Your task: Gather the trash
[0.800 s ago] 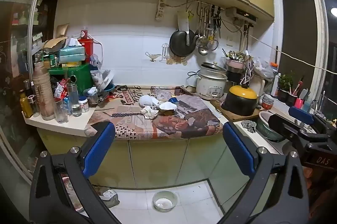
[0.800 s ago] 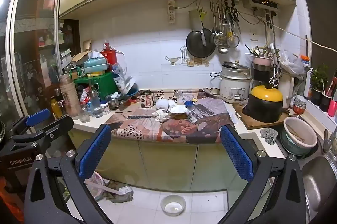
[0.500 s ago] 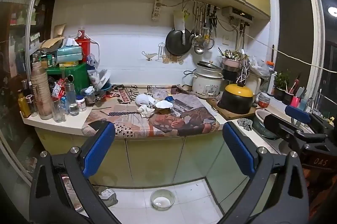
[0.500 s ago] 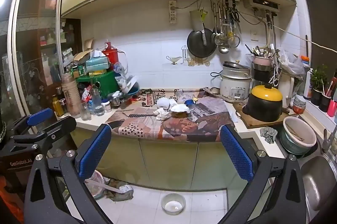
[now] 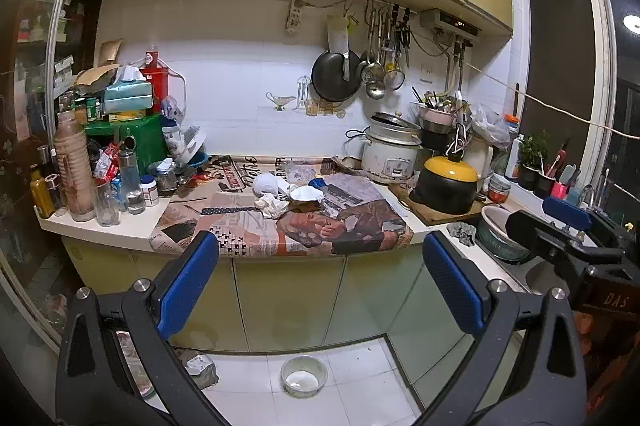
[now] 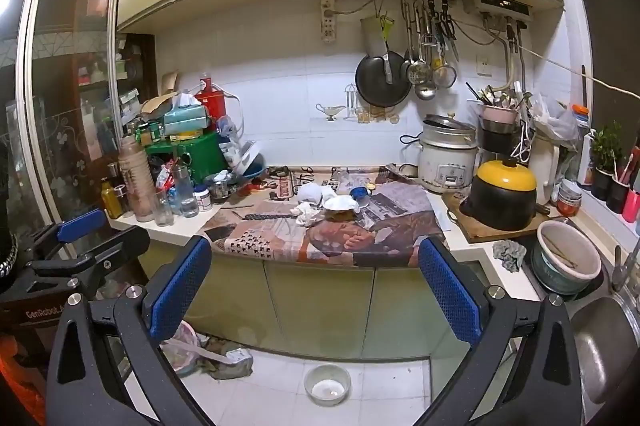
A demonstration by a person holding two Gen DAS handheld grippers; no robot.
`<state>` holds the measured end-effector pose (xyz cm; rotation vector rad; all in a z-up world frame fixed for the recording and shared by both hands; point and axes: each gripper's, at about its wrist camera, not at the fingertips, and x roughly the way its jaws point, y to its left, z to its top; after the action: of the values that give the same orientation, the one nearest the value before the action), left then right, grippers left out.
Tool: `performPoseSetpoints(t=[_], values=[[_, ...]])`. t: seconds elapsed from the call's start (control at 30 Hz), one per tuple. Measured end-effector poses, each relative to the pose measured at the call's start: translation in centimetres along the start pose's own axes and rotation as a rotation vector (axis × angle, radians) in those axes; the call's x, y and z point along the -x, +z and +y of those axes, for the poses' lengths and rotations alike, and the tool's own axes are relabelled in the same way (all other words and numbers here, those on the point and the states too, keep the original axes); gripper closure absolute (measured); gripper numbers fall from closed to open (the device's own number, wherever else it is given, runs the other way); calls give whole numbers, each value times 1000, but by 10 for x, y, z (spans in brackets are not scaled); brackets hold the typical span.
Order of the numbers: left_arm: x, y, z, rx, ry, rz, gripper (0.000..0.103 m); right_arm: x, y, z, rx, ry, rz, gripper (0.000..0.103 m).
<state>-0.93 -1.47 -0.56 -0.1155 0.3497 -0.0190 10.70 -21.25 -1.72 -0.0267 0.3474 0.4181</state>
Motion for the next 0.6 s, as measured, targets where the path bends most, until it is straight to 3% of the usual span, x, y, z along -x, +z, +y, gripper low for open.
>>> performPoseSetpoints(t=[0.6], values=[[-4, 1, 4, 7, 9, -4, 0, -2, 0, 0, 7, 1, -3, 0]])
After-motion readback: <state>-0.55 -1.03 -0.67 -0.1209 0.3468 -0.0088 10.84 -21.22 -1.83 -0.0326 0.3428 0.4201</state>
